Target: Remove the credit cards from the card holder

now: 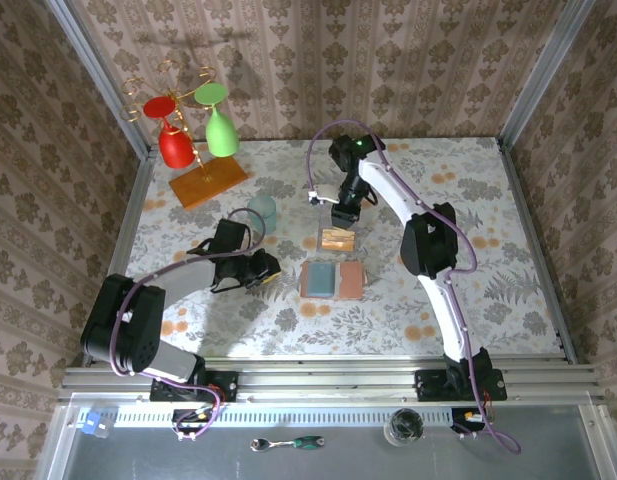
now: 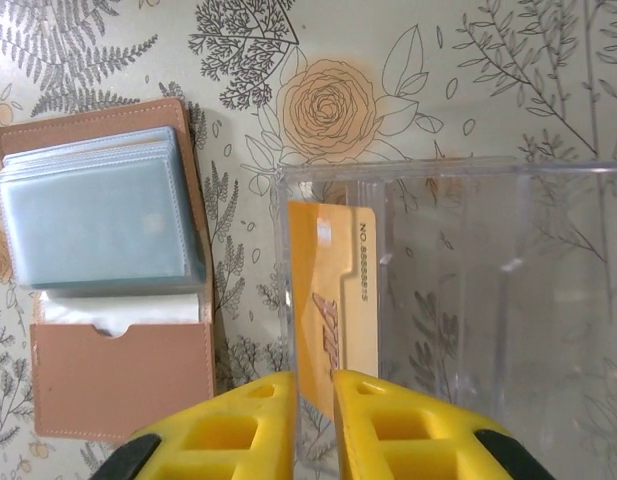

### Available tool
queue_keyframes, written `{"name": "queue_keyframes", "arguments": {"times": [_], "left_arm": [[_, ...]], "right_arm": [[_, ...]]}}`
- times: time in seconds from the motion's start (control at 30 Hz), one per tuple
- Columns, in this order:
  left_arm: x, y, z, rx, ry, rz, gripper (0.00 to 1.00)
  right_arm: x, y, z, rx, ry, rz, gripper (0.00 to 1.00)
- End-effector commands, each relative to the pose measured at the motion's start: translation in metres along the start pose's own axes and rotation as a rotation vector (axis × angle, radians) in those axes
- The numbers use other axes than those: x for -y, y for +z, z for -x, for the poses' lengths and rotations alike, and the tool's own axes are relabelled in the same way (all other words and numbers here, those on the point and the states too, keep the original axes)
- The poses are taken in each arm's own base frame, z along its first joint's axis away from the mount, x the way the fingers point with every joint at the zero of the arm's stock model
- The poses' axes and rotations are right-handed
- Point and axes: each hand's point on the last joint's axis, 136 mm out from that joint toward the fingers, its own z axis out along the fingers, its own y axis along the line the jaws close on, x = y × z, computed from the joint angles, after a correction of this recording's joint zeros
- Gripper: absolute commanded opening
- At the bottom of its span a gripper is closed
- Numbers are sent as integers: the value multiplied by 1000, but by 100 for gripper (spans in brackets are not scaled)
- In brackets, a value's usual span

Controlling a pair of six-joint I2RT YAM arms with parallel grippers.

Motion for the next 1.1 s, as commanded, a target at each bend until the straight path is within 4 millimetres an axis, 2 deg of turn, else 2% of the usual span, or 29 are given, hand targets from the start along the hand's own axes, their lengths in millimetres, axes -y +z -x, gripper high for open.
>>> {"name": "queue_keyframes", "arguments": {"times": [0.0,0.13,0.27,0.63,0.8,1.07], "left_arm": [[5,-5,0,14,1,-4,20],[7,-4,-1,10,8,-7,20],[11,-2,-2,3,19,-10,20],[10,4,-5,-11,19,-11,20],[11,4,-5,-12,20,-12,20],[12,5,-5,-12,23,-12,20]], "right_arm": [[0,-15,3,4,-10,-68,12],[4,-11,2,4,5,-89,4],[9,-6,3,14,26,-114,1],[15,18,-5,3,45,-131,0],[14,15,-4,7,41,-129,0],[10,0,3,38,33,-139,0]]}}
